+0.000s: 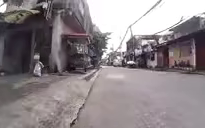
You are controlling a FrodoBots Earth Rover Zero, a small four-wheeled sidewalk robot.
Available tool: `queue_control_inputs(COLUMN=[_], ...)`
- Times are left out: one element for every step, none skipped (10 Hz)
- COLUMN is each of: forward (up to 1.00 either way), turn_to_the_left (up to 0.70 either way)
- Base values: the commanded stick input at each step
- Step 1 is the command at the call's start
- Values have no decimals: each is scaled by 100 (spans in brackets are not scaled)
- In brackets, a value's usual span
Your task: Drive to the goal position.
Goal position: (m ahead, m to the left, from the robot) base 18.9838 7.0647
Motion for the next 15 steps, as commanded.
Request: queue_control_inputs(forward=[100, 100, 100, 100, 100, 100, 100, 100, 100, 100, 100, 100, 100, 100, 100], turn_to_the_left=[0, 0, 0, -27, -19, 0, 0, 0, 0, 0, 0, 0, 10, 27, 27])
